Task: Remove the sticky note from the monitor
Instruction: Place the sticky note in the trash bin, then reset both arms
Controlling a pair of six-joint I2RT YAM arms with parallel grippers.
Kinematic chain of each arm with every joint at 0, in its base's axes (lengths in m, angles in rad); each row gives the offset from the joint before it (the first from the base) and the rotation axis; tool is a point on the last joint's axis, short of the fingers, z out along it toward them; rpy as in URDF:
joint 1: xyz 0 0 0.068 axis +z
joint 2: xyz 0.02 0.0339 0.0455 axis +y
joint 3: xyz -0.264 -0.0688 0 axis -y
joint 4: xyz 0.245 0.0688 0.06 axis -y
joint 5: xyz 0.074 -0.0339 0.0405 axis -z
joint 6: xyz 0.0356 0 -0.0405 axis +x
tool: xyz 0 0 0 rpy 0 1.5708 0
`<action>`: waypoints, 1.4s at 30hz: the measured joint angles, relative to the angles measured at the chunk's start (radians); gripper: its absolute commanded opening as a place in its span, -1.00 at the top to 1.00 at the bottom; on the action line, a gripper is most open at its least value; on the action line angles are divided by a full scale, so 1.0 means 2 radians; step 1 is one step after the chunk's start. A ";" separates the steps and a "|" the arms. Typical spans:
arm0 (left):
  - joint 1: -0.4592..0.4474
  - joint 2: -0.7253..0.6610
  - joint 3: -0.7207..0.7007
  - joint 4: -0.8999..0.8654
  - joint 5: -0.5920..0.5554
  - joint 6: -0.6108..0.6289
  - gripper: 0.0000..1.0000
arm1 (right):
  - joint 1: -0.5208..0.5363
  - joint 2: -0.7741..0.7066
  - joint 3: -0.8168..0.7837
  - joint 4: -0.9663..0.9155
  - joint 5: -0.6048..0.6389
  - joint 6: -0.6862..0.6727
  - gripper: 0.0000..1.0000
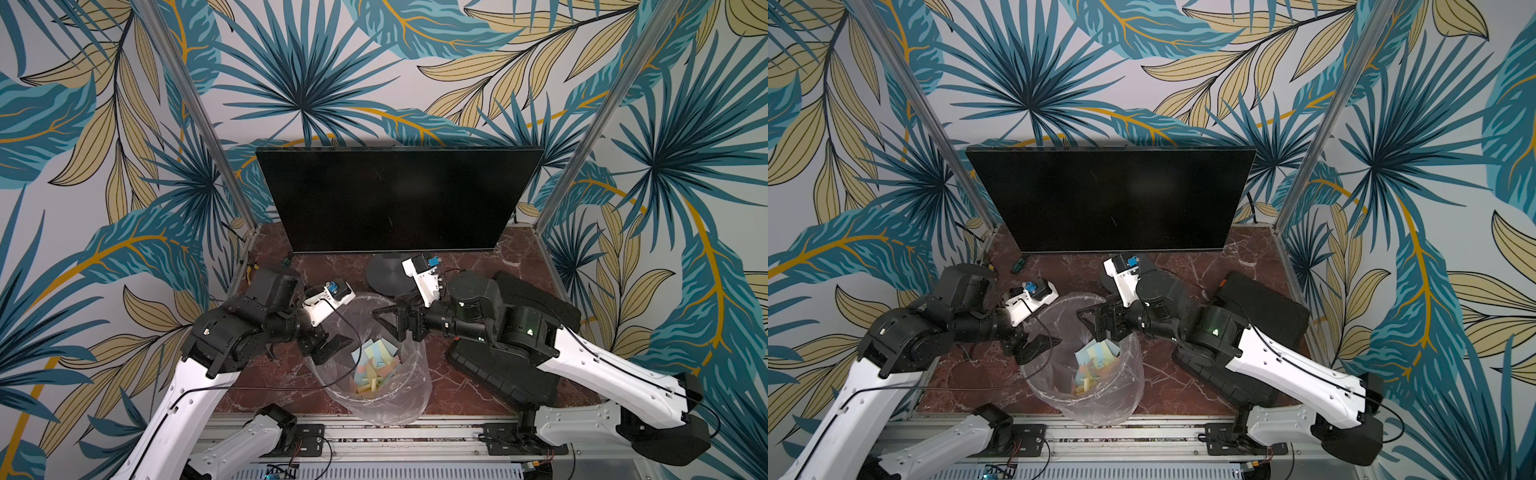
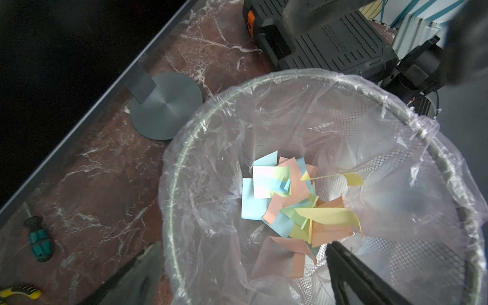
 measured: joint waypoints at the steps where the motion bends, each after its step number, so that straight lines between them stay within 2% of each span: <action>1: 0.000 -0.001 0.006 0.000 -0.003 -0.003 -1.00 | 0.000 -0.006 0.000 -0.003 0.011 -0.003 -0.76; 7: 0.002 -0.016 0.020 0.000 -0.035 -0.017 -1.00 | 0.000 -0.037 0.000 -0.029 0.086 -0.025 -0.91; 10: 0.017 -0.020 0.033 0.001 -0.053 -0.023 -1.00 | 0.000 -0.050 0.000 -0.044 0.127 -0.032 -0.93; 12: 0.040 -0.020 0.039 0.002 -0.063 -0.028 -1.00 | 0.000 -0.060 0.000 -0.057 0.157 -0.035 -0.92; 17: 0.136 -0.018 0.038 0.011 -0.059 -0.034 -1.00 | -0.003 -0.095 -0.009 -0.094 0.261 -0.035 -0.92; 21: 0.212 -0.014 0.026 0.026 -0.038 -0.038 -1.00 | -0.043 -0.146 -0.051 -0.109 0.317 -0.035 -0.91; 26: 0.305 -0.002 -0.002 0.059 -0.013 -0.048 -1.00 | -0.139 -0.208 -0.101 -0.133 0.338 -0.035 -0.91; 31: 0.378 0.005 -0.097 0.133 0.000 -0.068 -1.00 | -0.201 -0.229 -0.151 -0.135 0.360 -0.035 -0.95; 34: 0.388 0.011 -0.167 0.174 -0.005 -0.073 -1.00 | -0.241 -0.226 -0.202 -0.129 0.355 -0.034 -0.98; 39: 0.389 0.010 -0.247 0.259 -0.020 -0.074 -1.00 | -0.317 -0.219 -0.265 -0.108 0.325 -0.029 -0.99; 42: 0.389 0.015 -0.281 0.318 -0.022 -0.076 -1.00 | -0.332 -0.220 -0.284 -0.085 0.311 -0.030 -0.99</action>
